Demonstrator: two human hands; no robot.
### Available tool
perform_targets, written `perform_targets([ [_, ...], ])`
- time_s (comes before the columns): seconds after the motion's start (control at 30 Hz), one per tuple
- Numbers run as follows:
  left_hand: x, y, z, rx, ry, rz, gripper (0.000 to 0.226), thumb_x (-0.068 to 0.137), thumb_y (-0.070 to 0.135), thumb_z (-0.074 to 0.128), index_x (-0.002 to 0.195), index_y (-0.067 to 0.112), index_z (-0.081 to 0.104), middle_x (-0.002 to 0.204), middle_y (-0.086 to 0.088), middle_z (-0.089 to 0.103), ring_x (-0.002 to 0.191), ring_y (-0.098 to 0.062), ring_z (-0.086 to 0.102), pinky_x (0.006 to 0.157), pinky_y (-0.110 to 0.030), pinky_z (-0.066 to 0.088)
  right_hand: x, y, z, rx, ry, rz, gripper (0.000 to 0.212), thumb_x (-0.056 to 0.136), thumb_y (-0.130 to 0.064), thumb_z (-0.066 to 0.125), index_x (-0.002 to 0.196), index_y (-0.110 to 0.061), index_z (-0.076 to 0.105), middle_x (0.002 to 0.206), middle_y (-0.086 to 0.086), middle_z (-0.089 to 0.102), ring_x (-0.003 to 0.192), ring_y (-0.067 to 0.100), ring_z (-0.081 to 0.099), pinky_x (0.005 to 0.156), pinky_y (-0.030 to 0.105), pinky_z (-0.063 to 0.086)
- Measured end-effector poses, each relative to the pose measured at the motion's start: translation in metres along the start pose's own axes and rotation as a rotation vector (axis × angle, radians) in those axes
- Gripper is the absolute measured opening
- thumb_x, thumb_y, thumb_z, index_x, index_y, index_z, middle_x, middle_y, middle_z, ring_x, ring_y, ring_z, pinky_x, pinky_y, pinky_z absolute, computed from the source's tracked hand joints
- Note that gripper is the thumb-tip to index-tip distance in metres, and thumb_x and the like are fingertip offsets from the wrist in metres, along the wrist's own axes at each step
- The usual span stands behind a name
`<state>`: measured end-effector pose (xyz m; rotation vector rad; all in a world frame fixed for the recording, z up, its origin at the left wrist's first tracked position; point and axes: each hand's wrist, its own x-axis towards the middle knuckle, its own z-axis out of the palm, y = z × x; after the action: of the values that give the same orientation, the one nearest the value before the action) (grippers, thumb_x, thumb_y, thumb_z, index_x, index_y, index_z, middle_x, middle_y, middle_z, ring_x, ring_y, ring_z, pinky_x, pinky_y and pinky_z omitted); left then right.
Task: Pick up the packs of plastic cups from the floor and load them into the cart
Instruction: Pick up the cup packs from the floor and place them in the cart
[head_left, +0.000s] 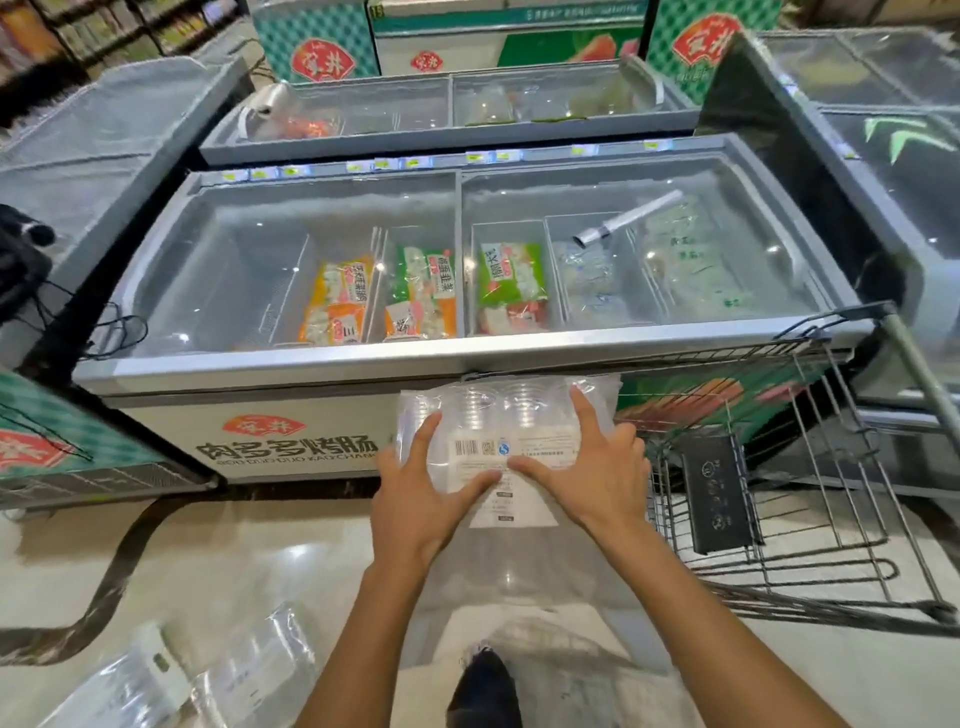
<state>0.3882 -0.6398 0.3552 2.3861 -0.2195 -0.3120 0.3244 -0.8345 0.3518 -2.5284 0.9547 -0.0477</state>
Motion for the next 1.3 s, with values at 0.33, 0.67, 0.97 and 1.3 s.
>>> perform_targets([
  [0.33,0.173,-0.02,0.084,0.032,-0.225,-0.012,0.106,0.064,0.09,0.068,0.153,0.063,0.02,0.149,-0.007,0.033,0.122,-0.034,0.06,0.092,-0.037,0.052,0.142,0.01,0.075,-0.091,-0.063,0.173,0.125,0.055,-0.105,0.042,0.162,-0.046,0.012,0.123,0.02,0.05,0.107,0.034,0.051,0.091,0.042,0.044],
  [0.67,0.256,-0.081,0.214,0.048,-0.304,-0.11,0.104,0.066,0.089,0.068,0.154,0.063,0.018,0.151,-0.004,0.03,0.125,-0.028,0.058,0.091,-0.033,0.052,0.237,0.078,0.199,-0.039,-0.215,0.276,0.123,0.057,-0.102,0.052,0.16,-0.051,0.008,0.13,0.018,0.046,0.12,0.036,0.047,0.1,0.047,0.043],
  [0.97,0.307,-0.135,0.312,0.255,-0.295,-0.108,0.104,0.065,0.099,0.054,0.153,0.064,0.01,0.157,-0.012,0.028,0.109,-0.036,0.068,0.08,-0.043,0.062,0.278,0.14,0.314,0.078,-0.138,0.267,0.123,0.057,-0.1,0.058,0.16,-0.046,0.02,0.1,0.005,0.037,0.091,0.029,0.049,0.084,0.047,0.053],
  [1.3,0.309,-0.17,0.366,0.538,-0.142,-0.075,0.095,0.084,0.092,0.035,0.163,0.045,0.012,0.157,-0.029,0.024,0.137,-0.047,0.04,0.097,-0.055,0.053,0.296,0.153,0.371,0.062,-0.124,0.208,0.113,0.065,-0.103,0.041,0.161,-0.049,0.011,0.162,0.026,0.019,0.145,0.039,0.027,0.113,0.053,0.033],
])
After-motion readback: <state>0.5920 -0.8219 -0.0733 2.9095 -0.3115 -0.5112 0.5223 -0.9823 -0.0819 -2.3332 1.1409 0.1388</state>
